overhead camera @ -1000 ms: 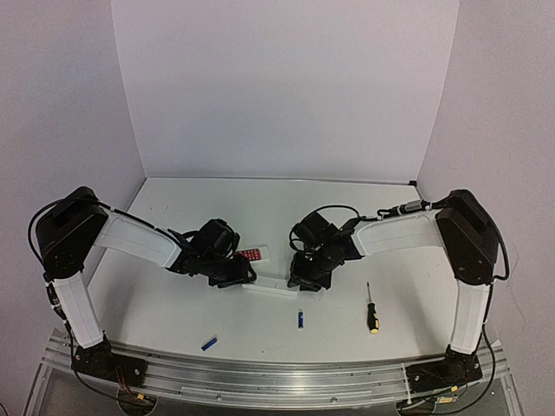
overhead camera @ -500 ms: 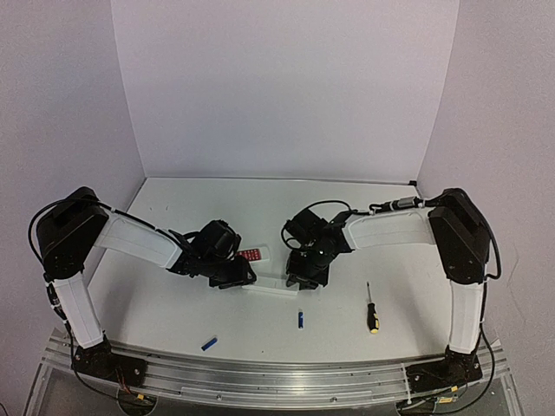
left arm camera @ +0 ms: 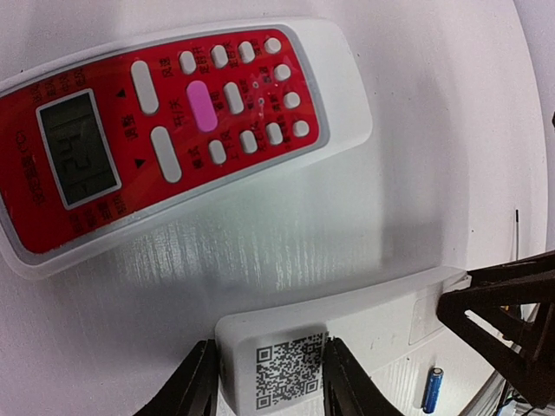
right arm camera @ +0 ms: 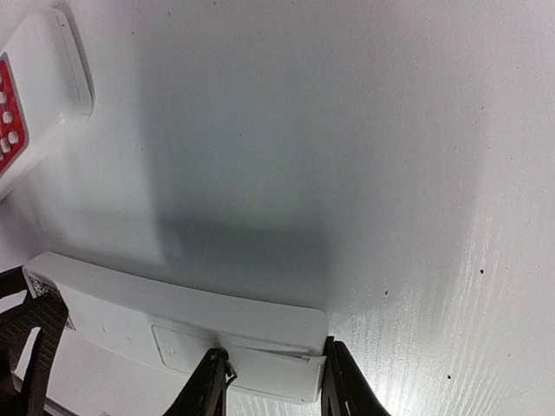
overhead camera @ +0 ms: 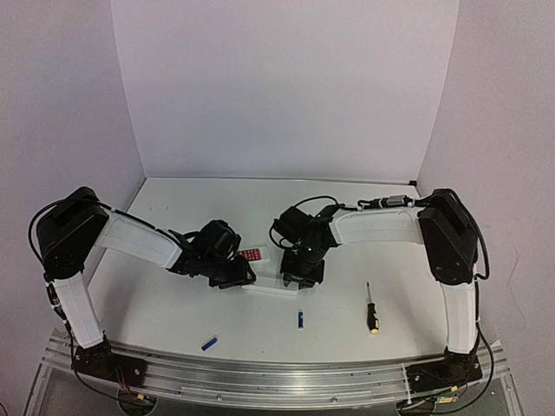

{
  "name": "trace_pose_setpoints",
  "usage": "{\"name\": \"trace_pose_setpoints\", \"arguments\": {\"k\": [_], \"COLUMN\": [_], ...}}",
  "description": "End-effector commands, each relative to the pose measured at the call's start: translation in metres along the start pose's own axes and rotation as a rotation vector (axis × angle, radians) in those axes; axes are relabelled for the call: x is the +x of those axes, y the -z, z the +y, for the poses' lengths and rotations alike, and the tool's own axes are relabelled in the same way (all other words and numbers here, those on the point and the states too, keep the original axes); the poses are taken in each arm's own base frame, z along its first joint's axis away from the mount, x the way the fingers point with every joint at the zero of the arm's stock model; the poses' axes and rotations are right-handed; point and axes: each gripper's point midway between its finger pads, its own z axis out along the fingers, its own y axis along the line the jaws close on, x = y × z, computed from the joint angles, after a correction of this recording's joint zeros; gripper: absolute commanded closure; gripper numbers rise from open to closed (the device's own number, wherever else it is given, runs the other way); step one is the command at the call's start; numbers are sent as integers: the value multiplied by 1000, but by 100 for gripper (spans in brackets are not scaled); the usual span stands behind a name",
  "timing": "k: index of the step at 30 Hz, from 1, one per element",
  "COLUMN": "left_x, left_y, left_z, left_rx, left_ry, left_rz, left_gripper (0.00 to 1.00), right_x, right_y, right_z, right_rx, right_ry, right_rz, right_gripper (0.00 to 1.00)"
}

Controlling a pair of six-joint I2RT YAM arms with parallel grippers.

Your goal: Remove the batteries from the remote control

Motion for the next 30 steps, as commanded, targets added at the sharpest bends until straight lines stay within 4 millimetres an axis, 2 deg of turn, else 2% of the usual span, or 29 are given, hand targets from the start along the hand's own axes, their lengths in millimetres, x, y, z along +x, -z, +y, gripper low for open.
{"name": "trace_pose_setpoints", "arguments": {"k": [1,4,11,16,19,25,30], "left_x": [59,60,63,64,64,70,68], "left_y": [-16,-17,-20,-20,-21,-24,-23], "left_z": [20,17,14,14,22,25,25], "left_rx": [-38,-18,6,8,-31,-33,-43], "left_ry": [-11,-8,6,14,21,22,23], "left_rz": [204,209,218,219,213,239,233], "left_gripper": [60,61,63,64,65,65,66], "right_x": [43,52,59,52,49,53,53], "right_y": [-55,-60,-79,-88,-99,-110,-104], "right_z": [72,86,93,87,87,81,82], "right_rx": [-191,-219,-267,-262,-274,-290,-317], "right_ry": [214,259,236,169,120,76,85], "right_rz": [25,30,63,10,-10,-4,-14], "right_gripper": [68,67,68,74,80,83,81]}}
